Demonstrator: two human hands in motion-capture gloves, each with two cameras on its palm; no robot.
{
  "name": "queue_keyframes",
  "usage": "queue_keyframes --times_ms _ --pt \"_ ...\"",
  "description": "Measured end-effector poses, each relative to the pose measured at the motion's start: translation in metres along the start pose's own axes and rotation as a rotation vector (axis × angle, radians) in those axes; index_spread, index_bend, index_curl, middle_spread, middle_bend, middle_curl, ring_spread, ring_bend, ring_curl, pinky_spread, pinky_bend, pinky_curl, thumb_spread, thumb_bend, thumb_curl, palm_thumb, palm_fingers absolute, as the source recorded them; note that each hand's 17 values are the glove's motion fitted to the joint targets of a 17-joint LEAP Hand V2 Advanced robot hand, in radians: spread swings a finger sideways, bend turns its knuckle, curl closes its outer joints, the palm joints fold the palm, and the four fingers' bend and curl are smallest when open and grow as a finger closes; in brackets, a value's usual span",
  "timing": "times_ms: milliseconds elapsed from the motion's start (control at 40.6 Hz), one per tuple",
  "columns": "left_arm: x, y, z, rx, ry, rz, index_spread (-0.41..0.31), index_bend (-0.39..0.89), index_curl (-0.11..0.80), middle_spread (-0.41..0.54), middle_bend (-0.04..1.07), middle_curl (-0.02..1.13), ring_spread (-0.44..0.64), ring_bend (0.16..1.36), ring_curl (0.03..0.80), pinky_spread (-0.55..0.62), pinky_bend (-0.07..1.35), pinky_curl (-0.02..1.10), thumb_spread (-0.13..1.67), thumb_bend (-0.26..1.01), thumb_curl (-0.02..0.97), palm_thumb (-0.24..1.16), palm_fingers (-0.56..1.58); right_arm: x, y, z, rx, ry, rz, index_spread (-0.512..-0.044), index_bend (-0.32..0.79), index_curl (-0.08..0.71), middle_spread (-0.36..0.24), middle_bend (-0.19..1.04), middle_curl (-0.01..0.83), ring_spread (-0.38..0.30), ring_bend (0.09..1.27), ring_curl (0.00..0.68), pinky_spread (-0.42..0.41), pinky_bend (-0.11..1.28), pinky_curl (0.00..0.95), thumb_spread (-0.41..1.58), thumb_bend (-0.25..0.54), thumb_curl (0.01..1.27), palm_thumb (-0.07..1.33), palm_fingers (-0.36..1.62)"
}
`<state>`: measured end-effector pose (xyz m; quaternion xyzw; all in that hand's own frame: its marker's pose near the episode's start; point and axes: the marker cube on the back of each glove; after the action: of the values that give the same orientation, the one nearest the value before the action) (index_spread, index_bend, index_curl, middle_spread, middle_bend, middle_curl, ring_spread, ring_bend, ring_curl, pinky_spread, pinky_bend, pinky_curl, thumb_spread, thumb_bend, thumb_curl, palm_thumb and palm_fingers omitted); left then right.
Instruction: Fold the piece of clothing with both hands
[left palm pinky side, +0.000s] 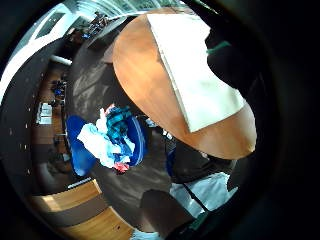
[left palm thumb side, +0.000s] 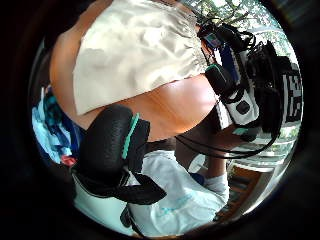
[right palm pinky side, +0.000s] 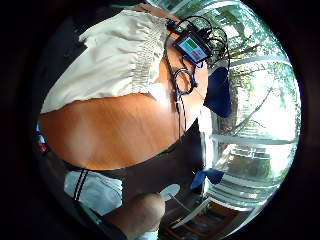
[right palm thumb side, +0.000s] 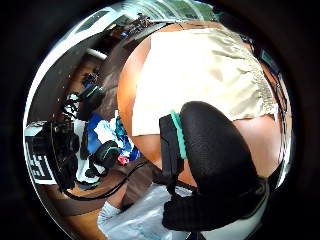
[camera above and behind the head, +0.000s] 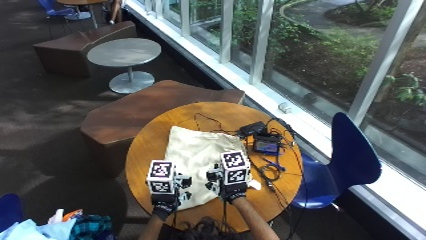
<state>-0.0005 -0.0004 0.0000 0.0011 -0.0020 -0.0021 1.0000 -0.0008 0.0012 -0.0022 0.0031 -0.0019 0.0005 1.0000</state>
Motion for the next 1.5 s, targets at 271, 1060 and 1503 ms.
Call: queue_keyframes --times_ms 271,1060,1503 --pt "-0.001 -0.005 0.005 0.009 0.003 0.003 -0.066 0.07 0.052 -0.092 0.42 0.26 0.04 0.52 0.236 0.07 0.55 0.24 0.92 0.09 0.125 0.21 0.55 0.001 0.0 0.001 -0.005 0.016 -0.01 -0.308 0.19 0.19 0.01 0.18 0.137 0.131 0.22 0.113 0.231 0.42 0.201 1.01 0.192 0.13 0.32 0.3" --pt "-0.016 -0.047 0.15 0.03 0.034 0.084 -0.088 0.16 0.167 -0.106 0.43 0.38 0.05 0.53 0.301 0.09 0.56 0.33 1.05 -0.03 0.279 0.28 0.5 0.079 -0.027 0.121 -0.128 -0.017 -0.039 -0.325 0.16 0.244 0.049 0.2 0.263 0.136 0.28 0.216 0.212 0.48 0.309 1.19 0.142 0.34 0.6 0.11" --pt "-0.021 -0.007 0.082 0.269 0.055 0.171 -0.289 0.27 0.341 -0.303 0.37 0.41 -0.32 0.55 0.349 -0.23 0.4 0.34 1.14 0.11 0.371 0.67 1.23 0.094 -0.015 0.09 0.35 0.19 -0.16 -0.318 0.41 0.391 -0.194 0.25 0.344 -0.194 0.36 0.278 0.001 0.23 0.271 1.32 0.245 0.42 0.86 1.03"
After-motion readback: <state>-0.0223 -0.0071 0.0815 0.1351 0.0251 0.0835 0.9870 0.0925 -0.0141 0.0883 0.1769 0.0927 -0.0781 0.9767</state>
